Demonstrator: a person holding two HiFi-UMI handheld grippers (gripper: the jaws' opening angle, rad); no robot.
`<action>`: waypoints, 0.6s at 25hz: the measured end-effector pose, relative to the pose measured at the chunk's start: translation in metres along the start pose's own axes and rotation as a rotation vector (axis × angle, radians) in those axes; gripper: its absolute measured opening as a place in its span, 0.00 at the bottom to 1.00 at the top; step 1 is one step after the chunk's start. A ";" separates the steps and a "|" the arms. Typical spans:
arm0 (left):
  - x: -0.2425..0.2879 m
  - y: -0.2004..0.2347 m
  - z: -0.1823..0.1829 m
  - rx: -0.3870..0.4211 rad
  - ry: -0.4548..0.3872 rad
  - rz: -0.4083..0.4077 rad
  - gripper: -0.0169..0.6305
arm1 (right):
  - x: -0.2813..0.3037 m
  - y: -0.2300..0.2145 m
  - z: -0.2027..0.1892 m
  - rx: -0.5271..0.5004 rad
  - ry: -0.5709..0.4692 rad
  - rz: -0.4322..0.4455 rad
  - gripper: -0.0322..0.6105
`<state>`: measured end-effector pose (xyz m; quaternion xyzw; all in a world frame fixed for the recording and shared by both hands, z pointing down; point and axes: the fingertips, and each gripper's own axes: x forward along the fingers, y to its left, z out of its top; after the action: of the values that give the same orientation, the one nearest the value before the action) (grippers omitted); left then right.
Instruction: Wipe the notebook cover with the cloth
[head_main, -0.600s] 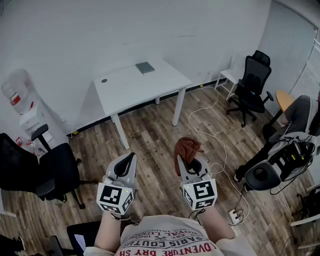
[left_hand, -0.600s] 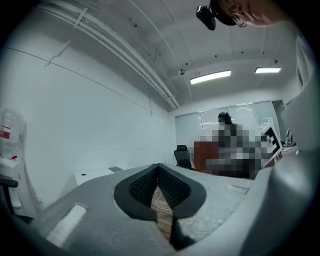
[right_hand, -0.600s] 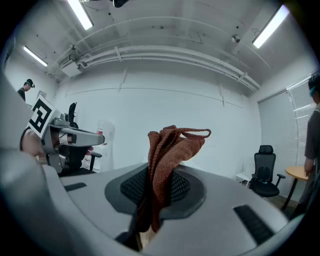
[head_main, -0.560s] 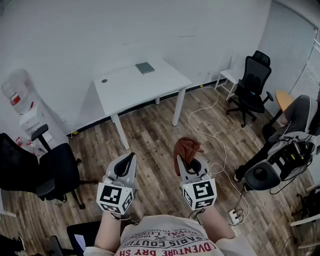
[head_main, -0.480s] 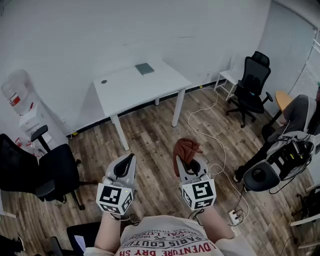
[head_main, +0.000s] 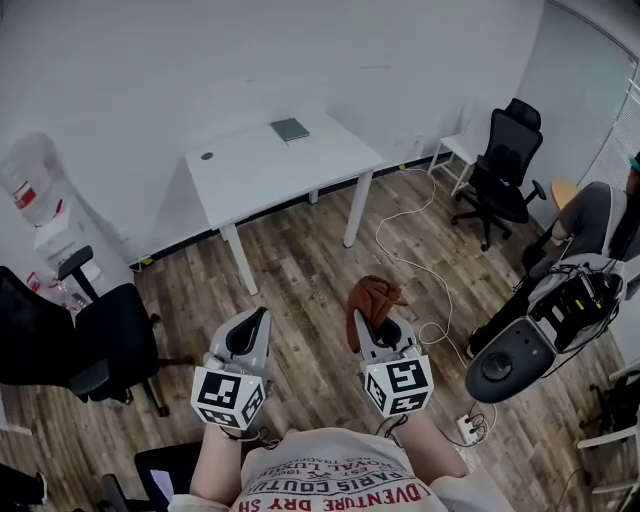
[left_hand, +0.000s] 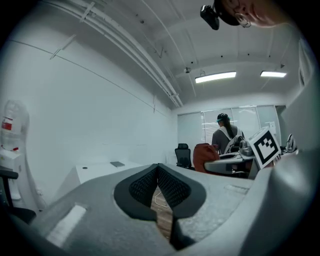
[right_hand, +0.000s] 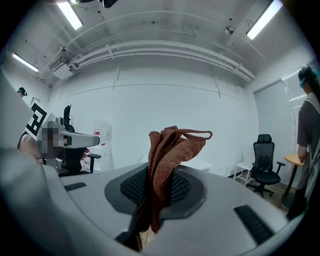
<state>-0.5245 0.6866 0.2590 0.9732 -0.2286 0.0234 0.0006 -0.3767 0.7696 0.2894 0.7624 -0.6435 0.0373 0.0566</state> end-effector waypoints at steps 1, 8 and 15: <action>-0.002 0.003 -0.002 -0.004 0.001 -0.003 0.04 | 0.001 0.003 -0.002 0.003 0.006 -0.002 0.16; -0.001 0.037 -0.021 -0.019 0.028 -0.009 0.04 | 0.030 0.017 -0.022 0.009 0.056 -0.013 0.17; 0.013 0.071 -0.026 -0.084 0.076 -0.007 0.04 | 0.061 0.005 -0.027 0.027 0.151 -0.043 0.17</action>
<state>-0.5459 0.6182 0.2852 0.9716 -0.2257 0.0509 0.0503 -0.3711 0.7127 0.3242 0.7718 -0.6203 0.1021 0.0954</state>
